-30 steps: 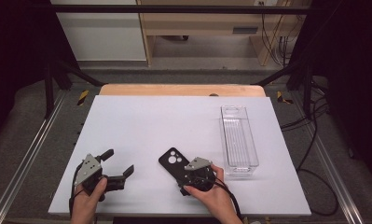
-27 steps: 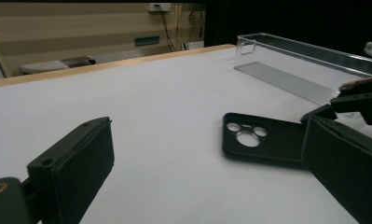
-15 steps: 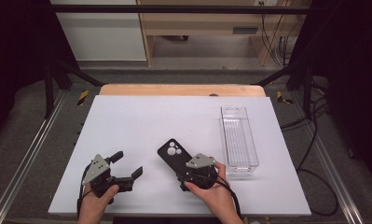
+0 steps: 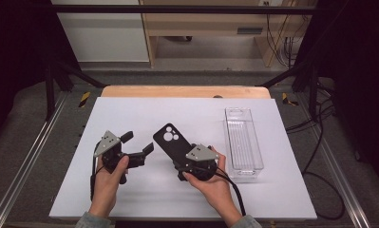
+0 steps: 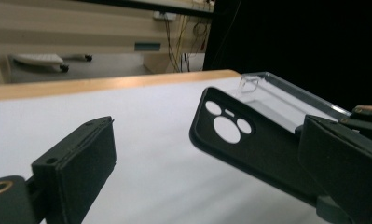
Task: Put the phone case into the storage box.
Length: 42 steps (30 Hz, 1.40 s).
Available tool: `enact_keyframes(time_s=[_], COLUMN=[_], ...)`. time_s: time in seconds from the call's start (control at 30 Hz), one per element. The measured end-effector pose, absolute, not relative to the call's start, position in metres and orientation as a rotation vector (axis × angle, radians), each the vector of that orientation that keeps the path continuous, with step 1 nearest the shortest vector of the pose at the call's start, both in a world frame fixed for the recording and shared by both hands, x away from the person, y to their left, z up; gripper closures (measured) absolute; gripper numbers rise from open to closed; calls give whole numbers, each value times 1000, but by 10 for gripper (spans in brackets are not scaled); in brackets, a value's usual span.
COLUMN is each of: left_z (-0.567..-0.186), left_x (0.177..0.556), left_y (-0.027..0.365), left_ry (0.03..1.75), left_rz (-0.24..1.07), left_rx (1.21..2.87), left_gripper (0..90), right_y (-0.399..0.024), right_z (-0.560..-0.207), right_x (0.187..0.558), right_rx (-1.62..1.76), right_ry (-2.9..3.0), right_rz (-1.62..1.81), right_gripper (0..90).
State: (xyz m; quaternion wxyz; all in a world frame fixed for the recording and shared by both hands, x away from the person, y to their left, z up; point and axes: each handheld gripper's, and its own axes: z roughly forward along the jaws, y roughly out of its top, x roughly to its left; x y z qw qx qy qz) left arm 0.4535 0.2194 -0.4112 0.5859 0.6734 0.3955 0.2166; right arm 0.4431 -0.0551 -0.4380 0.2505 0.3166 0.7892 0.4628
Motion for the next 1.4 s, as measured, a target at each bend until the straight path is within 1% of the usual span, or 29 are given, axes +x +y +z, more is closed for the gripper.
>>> enact_keyframes(time_s=[0.17,0.27,0.37,0.5,0.63,0.73,0.9,1.27,1.4], left_z=[-426,-432,-433,-430,-432,-433,-432,-431,-432], left_x=[441,441,440,437,437,437,435,433,432], left_y=[229,238,240,238,241,238,232,229,225], left_ry=[932,961,963,919,932,932,908,892,886], left_rz=[537,535,534,557,553,494,459,441,440], left_rx=[1568,1539,1526,1536,1512,1498,1500,1476,1491], left_gripper=[40,41,43,42,42,42,41,39,40], right_y=[-51,-44,-43,-47,-52,-55,-53,-49,-48], right_z=[-442,-442,-445,-447,-445,-446,-445,-448,-447], right_x=[442,439,435,436,434,433,431,429,427], right_rx=[884,846,831,880,881,887,880,861,853], right_ry=[2126,2105,2098,2091,2064,2062,2056,2066,2062], right_rz=[1291,1300,1294,1333,1338,1339,1352,1352,1356], right_gripper=[158,158,157,157,157,156,157,157,157])
